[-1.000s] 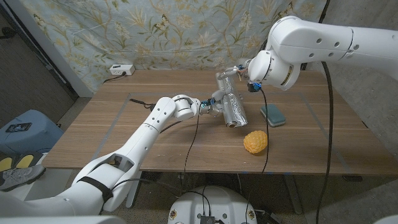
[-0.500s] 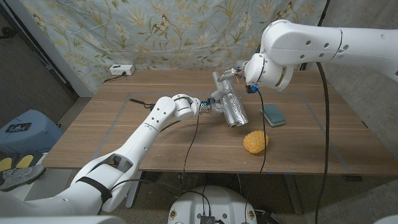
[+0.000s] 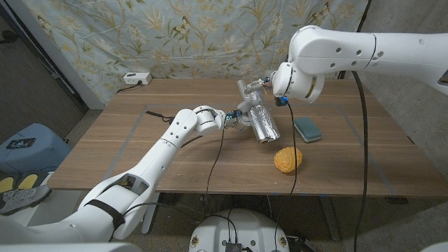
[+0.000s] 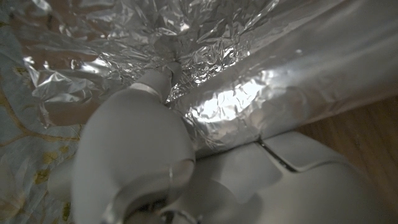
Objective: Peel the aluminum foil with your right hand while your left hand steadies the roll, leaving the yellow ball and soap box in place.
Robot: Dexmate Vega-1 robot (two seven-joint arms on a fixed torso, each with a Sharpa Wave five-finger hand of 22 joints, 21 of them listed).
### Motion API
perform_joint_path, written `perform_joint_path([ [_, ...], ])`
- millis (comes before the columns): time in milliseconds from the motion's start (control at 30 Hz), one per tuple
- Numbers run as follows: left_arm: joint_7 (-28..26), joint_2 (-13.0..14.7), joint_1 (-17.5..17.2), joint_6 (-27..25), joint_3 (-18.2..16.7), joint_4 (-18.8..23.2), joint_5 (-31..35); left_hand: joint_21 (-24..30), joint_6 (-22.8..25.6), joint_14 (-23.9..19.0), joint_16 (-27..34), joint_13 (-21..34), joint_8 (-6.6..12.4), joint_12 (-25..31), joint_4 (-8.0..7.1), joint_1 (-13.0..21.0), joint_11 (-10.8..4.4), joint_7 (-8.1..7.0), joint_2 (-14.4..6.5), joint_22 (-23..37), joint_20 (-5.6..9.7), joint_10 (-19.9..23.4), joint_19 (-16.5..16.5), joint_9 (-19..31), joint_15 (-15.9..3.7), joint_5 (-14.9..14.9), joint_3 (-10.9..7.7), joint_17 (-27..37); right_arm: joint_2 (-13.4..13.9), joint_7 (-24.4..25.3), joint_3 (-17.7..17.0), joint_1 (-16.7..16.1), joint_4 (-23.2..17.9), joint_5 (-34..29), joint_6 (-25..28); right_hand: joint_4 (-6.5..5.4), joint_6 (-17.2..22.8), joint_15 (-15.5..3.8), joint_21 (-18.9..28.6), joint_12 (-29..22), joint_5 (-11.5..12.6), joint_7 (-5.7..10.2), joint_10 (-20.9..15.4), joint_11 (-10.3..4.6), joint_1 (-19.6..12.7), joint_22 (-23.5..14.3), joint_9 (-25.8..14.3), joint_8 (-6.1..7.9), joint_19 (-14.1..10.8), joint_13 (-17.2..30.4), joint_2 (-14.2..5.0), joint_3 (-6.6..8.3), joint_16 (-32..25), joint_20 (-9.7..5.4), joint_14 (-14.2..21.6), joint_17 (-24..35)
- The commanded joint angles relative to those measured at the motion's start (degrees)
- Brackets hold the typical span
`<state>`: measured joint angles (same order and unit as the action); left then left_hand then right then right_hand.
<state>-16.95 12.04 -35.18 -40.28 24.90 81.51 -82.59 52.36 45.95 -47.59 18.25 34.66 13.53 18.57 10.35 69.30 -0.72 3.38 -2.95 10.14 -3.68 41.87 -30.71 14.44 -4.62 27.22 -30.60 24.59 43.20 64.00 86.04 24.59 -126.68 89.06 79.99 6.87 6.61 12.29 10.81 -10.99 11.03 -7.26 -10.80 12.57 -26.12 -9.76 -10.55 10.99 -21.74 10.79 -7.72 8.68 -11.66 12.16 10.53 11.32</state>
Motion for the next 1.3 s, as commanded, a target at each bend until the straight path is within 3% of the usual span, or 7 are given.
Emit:
perform_joint_path([
  [33, -0.2, 0.6, -0.8, 0.8, 0.2, 1.5, -0.4, 0.4, 0.3, -0.2, 0.3, 0.2, -0.19, 0.1, -0.17, 0.6, -0.06, -0.11, -0.1, 0.2, 0.20, 0.4, -0.3, 0.2, 0.20, 0.5, -0.53, 0.3, -1.6, 0.0, 0.9, -0.9, 3.2, -1.1, 0.0, 0.00, -1.0, 0.23, 0.1, -0.1, 0.3, -4.78, 0.5, 0.13, -0.5, -0.1, -0.1, -0.14, 0.3, 0.1, 0.07, -0.21, 0.2, 0.01, -0.7, 0.1],
  [367, -0.7, 1.2, -1.3, 1.1, 0.4, 2.8, -1.0, 0.4, 0.4, -0.2, 0.3, 0.3, -0.22, 0.1, -0.30, 0.8, 0.02, 0.01, 0.0, 0.2, 0.32, 0.4, -0.3, 0.4, 0.25, 0.7, -0.63, 0.3, -1.4, 0.0, -0.1, -3.3, 5.0, -2.4, 0.0, 0.53, -1.4, 0.18, 0.1, -0.4, 0.3, -4.77, -1.0, 0.12, -1.9, -0.1, -0.1, 0.00, -0.2, 0.4, 0.42, -0.45, -0.1, 0.01, 0.2, 0.1],
  [600, -1.2, 1.6, -1.8, 1.5, 0.5, 3.7, -1.3, 0.5, 0.4, -0.2, 0.2, 0.4, -0.25, 0.1, -0.58, 0.9, 0.01, -0.08, -0.4, 0.2, 0.22, 0.4, -0.2, 0.5, 0.40, 1.0, -0.86, 0.4, -1.4, 0.0, 0.1, -3.9, 5.5, -3.3, 0.0, 0.80, -1.0, 0.10, 0.2, -1.1, 0.3, -4.80, -4.6, 0.11, -5.5, -0.1, -0.3, 0.08, -3.7, 1.6, 0.39, -0.97, -0.3, 0.00, 3.5, 0.4],
  [800, -1.7, 1.9, -2.2, 1.5, 0.7, 4.6, -1.8, 0.6, 0.4, -0.3, 0.3, 0.5, -0.38, 0.1, -0.41, 0.9, -0.11, -0.31, 0.1, 0.2, 0.25, 0.4, -0.3, 0.4, 0.35, 1.1, -0.73, 0.4, -0.9, 0.0, -0.1, -4.2, 5.4, -3.2, 0.0, 0.98, -0.3, 0.05, 0.1, -1.1, 0.1, -4.81, -5.2, 0.09, -9.1, -0.1, -0.3, 0.13, -4.4, 1.8, 0.23, -0.37, -0.4, 0.01, 4.7, 0.5],
  [933, -1.7, 2.1, -2.2, 1.6, 0.9, 5.0, -2.0, 0.7, 0.4, -0.3, 0.2, 0.6, -0.49, 0.0, -0.39, 0.9, -0.15, -0.33, 0.4, 0.2, 0.32, 0.4, -0.3, 0.4, 0.35, 1.2, -0.63, 0.4, -1.0, 0.0, 0.7, -3.6, 5.8, -2.9, 0.0, 1.19, 1.1, -0.06, 0.2, -1.3, -0.2, -4.84, -6.5, 0.06, -13.1, 0.0, -0.4, 0.25, -5.7, 2.3, -0.06, 0.72, -0.7, 0.00, 6.1, 0.7],
  [1067, -1.4, 2.1, -2.0, 1.4, 1.2, 4.7, -2.3, 0.6, 0.4, -0.2, 0.2, 0.6, -0.54, 0.1, -0.36, 1.1, -0.06, -0.37, 0.4, 0.2, 0.30, 0.4, -0.2, 0.5, 0.22, 1.4, -0.68, 0.5, -1.2, 0.0, 1.7, -2.9, 5.9, -2.9, 0.0, 1.52, 4.2, -0.86, 0.7, -2.7, -0.4, -4.95, -7.9, 0.02, -18.2, -0.1, -0.9, 0.50, -9.4, 4.3, -0.75, 2.71, -1.2, -0.16, 8.0, 1.1],
  [1300, -1.2, 2.1, -2.0, 1.2, 1.5, 4.6, -2.8, 0.7, 0.4, -0.2, 0.2, 0.7, -0.55, 0.0, -0.39, 1.3, -0.18, -0.28, 0.4, 0.2, 0.33, 0.4, -0.1, 0.6, 0.21, 1.6, -0.81, 0.5, -1.3, 0.0, 3.6, -1.4, 6.1, -2.7, 0.0, 2.22, 9.4, -6.00, 1.7, -8.6, -0.4, -4.77, -13.1, -0.59, -24.1, -0.4, -1.8, 1.37, -14.8, 8.1, -2.32, 6.14, -4.3, -4.47, 14.7, 3.7],
])
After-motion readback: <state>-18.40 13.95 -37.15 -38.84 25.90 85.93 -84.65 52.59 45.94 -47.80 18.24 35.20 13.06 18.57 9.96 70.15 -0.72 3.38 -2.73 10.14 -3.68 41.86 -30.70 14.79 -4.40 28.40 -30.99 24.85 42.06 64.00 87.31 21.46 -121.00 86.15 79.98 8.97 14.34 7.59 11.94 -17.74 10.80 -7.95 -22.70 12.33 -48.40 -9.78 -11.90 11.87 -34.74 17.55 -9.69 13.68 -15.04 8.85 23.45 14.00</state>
